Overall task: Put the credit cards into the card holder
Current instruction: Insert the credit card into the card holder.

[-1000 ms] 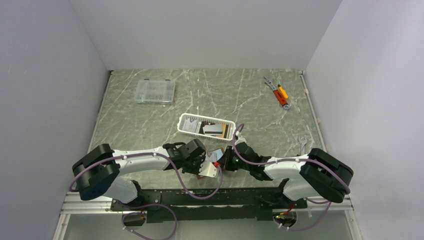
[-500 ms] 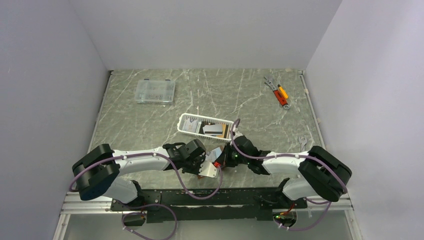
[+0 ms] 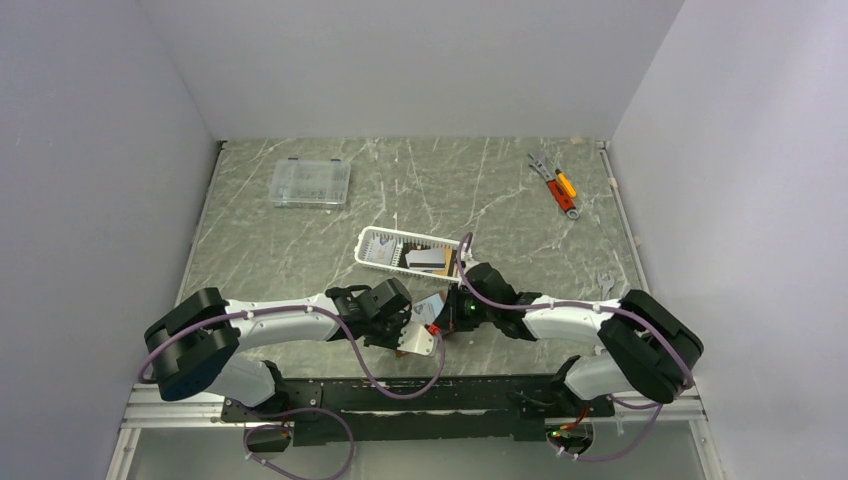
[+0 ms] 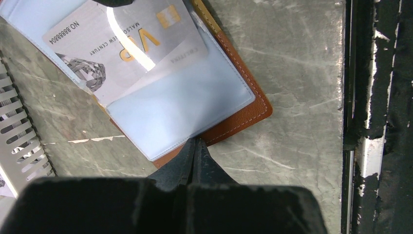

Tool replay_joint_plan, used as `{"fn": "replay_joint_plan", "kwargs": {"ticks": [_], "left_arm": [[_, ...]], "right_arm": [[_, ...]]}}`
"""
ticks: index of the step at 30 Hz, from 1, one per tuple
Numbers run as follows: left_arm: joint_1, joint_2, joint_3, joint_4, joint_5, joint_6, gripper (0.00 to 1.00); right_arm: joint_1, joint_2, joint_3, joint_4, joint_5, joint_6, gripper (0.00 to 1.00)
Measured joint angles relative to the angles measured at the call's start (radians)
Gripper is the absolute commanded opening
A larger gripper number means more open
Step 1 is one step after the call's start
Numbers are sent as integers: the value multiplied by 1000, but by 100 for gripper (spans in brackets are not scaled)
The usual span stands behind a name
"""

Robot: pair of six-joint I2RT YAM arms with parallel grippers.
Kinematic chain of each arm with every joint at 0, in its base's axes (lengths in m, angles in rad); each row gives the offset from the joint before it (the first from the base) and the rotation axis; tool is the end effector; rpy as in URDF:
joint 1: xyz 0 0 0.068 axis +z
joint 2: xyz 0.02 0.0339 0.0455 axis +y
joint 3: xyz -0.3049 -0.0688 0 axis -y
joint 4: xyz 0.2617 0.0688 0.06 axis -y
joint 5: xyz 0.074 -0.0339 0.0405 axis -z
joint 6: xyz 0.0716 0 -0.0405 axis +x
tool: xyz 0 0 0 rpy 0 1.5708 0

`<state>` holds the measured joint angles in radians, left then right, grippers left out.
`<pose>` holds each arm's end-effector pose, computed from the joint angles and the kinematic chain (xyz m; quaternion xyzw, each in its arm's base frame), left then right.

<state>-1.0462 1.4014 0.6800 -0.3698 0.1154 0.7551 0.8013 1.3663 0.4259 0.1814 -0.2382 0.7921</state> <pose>0.1289 -0.2393 0.1575 0.7685 0.5916 -0.0898 0.2265 0.1722 0.2021 0.1372 -0.0511 0.9120 0.3566 0.1960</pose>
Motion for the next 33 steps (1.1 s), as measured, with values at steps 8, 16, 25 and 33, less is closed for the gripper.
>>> {"fn": "replay_joint_plan", "kwargs": {"ticks": [8, 16, 25, 33], "left_arm": [[-1, 0, 0, 0, -1, 0, 0], [-3, 0, 0, 0, -5, 0, 0], [-5, 0, 0, 0, -8, 0, 0], [-5, 0, 0, -1, -11, 0, 0]], "right_arm": [[-6, -7, 1, -16, -26, -22, 0], [-18, 68, 74, -57, -84, -80, 0], [-24, 134, 123, -74, -148, -120, 0], [12, 174, 150, -46, -160, -96, 19]]}}
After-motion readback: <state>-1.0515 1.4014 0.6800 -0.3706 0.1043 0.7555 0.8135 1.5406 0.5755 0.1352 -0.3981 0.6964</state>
